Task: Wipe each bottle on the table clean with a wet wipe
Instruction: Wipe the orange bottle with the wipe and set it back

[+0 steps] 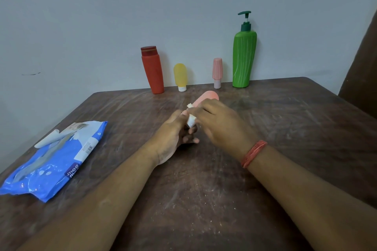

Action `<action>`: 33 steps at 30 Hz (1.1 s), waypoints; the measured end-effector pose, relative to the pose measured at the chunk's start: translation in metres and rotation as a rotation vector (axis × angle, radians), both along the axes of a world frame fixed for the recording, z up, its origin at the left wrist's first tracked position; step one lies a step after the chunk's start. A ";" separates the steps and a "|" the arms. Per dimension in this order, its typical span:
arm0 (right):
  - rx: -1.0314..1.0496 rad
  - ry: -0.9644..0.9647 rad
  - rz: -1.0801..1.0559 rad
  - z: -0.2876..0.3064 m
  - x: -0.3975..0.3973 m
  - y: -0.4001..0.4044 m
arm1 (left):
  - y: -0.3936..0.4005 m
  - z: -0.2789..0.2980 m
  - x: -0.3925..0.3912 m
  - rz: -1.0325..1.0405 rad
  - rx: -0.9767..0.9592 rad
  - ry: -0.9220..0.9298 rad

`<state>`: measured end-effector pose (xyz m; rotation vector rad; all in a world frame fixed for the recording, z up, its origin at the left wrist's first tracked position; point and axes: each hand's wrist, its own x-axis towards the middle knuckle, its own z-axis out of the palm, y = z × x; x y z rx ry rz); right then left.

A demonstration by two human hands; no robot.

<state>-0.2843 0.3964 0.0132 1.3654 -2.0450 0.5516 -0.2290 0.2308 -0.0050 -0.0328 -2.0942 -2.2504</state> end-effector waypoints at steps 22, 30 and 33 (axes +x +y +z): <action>-0.389 -0.320 -0.215 0.009 -0.030 0.026 | 0.002 -0.003 0.002 -0.068 -0.302 0.066; -0.141 -0.166 -0.008 0.007 -0.004 0.003 | 0.001 -0.005 0.000 -0.002 -0.188 0.048; -0.271 -0.240 -0.161 0.010 -0.024 0.016 | 0.003 -0.004 0.001 -0.030 -0.336 0.064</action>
